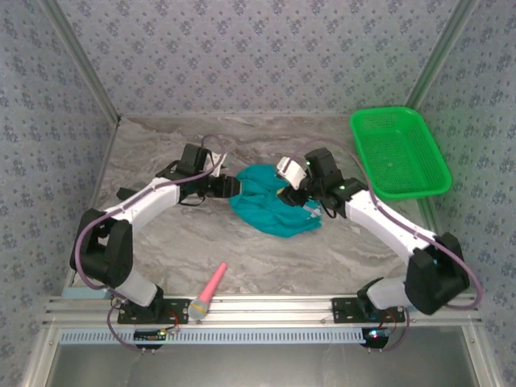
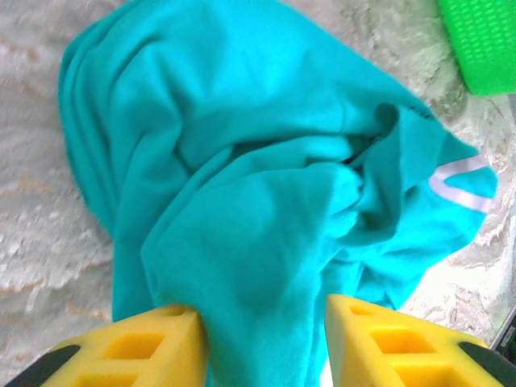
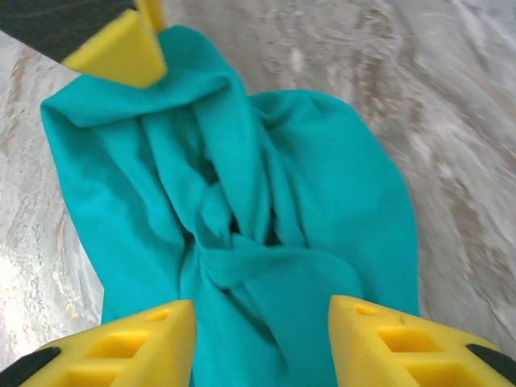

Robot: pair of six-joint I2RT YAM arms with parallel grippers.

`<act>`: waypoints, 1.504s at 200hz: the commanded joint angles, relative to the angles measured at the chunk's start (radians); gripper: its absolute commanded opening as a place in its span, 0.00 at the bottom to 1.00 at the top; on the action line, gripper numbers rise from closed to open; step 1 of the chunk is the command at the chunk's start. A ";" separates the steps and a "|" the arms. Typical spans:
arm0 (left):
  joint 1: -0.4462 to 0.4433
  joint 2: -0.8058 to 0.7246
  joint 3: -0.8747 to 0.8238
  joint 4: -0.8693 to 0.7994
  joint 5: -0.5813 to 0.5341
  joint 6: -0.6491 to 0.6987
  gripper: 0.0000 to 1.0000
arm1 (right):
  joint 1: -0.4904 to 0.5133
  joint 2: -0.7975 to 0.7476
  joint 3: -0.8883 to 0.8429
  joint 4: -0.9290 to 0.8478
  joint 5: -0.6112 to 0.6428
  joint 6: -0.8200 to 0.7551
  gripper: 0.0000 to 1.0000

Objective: Fold the inside-out t-shirt

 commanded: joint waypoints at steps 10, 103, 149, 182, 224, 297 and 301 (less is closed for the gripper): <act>-0.006 0.109 -0.004 -0.023 -0.031 0.000 0.42 | 0.011 0.125 0.016 0.046 -0.109 -0.166 0.49; 0.051 0.129 0.025 0.016 0.016 -0.048 0.13 | -0.043 0.082 0.136 0.082 -0.360 -0.185 0.00; 0.165 0.167 0.159 0.006 0.025 -0.077 0.01 | -0.091 -0.163 0.113 0.185 -0.409 -0.152 0.00; 0.163 0.201 0.129 0.042 0.041 -0.095 0.21 | 0.011 -0.297 0.012 -0.060 -0.357 -0.356 0.00; 0.165 0.117 -0.047 0.039 0.053 -0.056 0.36 | 0.129 -0.336 -0.248 -0.136 -0.191 -0.294 0.32; 0.020 -0.136 -0.149 -0.049 0.109 -0.103 0.38 | 0.079 -0.311 -0.162 -0.101 -0.078 -0.278 0.48; 0.000 -0.134 -0.148 -0.043 0.111 -0.111 0.38 | 0.080 -0.289 -0.152 -0.106 -0.072 -0.270 0.49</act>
